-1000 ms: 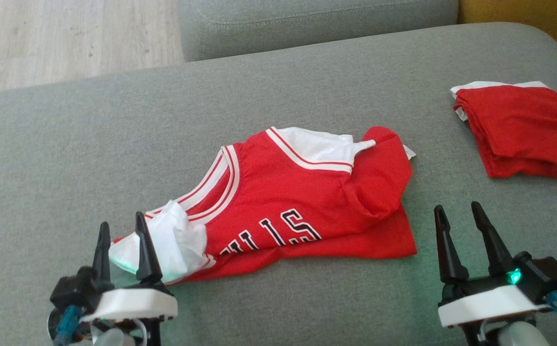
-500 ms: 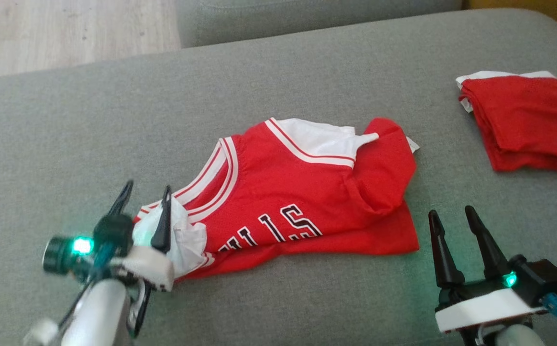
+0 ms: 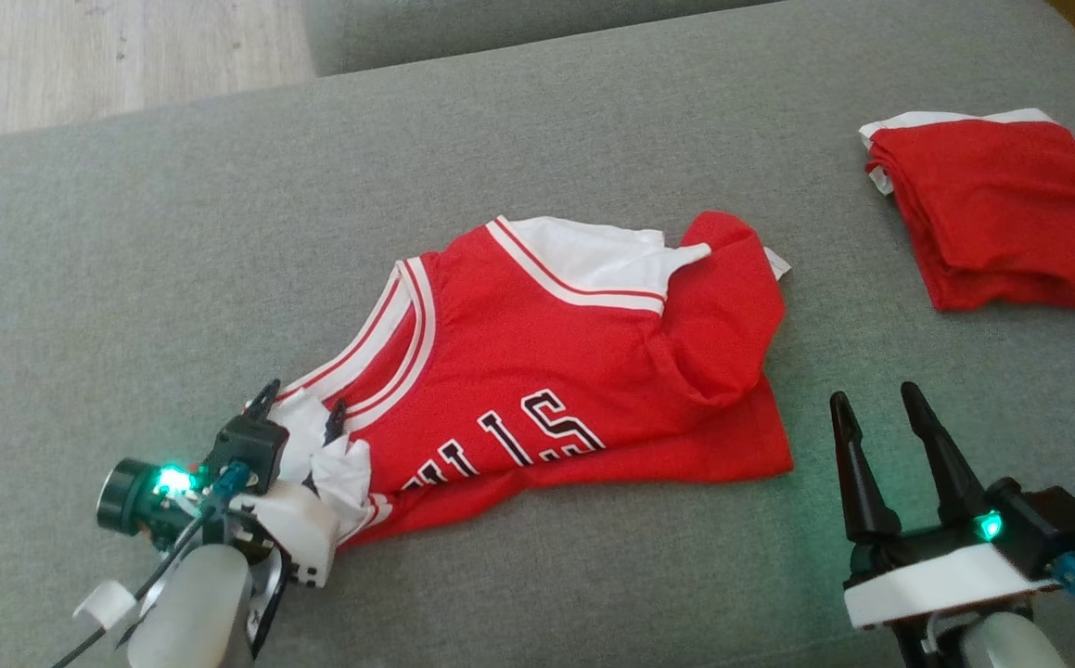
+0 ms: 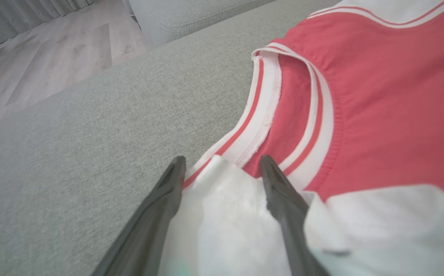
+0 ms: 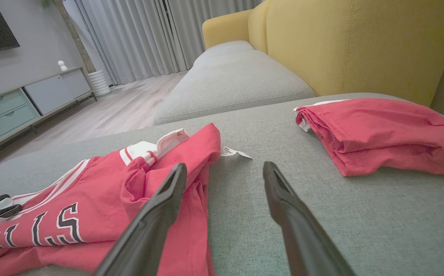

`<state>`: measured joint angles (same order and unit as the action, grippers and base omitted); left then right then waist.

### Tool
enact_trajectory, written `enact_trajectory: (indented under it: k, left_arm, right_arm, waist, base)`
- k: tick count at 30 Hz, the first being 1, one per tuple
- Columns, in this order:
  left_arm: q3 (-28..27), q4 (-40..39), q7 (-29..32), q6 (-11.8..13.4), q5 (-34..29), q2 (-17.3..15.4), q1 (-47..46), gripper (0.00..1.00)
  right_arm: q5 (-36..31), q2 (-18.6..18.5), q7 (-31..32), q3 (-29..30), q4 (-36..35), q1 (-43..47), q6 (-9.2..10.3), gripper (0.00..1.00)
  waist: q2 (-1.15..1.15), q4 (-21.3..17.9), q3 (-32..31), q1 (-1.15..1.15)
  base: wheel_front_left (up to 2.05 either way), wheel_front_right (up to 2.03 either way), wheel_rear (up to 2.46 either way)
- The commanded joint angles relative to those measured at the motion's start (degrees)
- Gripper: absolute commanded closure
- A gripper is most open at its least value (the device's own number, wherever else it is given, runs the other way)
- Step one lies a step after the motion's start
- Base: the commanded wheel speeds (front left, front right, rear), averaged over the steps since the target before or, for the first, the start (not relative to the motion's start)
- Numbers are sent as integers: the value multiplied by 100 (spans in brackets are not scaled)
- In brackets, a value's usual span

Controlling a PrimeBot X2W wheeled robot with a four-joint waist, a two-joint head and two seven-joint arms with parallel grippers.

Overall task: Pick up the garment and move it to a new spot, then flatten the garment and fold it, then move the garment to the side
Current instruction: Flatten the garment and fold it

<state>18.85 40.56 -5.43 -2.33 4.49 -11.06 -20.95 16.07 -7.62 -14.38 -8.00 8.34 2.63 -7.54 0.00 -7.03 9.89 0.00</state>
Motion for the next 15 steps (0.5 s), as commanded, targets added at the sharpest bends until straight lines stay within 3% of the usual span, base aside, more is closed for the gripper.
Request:
enact_trajectory:
  k: [1, 3, 4, 6, 7, 15]
  left_arm:
    - [-140, -79, -71, 16, 15, -171, -178, 9]
    - [-133, -42, -124, 26, 39, -159, -165, 52]
    - [-131, -46, -151, 46, 51, -141, -147, 58]
    - [-127, -48, -189, 64, 85, -116, -96, 93]
    - [-131, -49, -209, 70, 110, -104, -64, 100]
    - [-281, -485, -473, 208, 337, -109, 248, 100]
  right_arm:
    - [25, -46, -62, -96, -151, -146, 5, 0]
    - [26, -35, -62, -90, -146, -136, 5, 0]
    - [26, -32, -62, -85, -142, -129, 5, 0]
    - [22, -26, -62, -76, -137, -113, 5, 0]
    - [18, -23, -62, -73, -135, -104, 5, 0]
    - [-20, -17, -62, -47, -134, 56, 5, 0]
  waist:
    - [0, -10, -16, 0]
    - [0, -17, -47, 0]
    - [0, -18, -67, 0]
    - [0, -20, -107, 0]
    - [0, -20, -130, 0]
    - [0, 78, -376, 0]
  base:
    - [0, 0, 0]
    - [0, 0, 0]
    - [0, 0, 0]
    - [0, 0, 0]
    - [0, 0, 0]
    - [0, 0, 0]
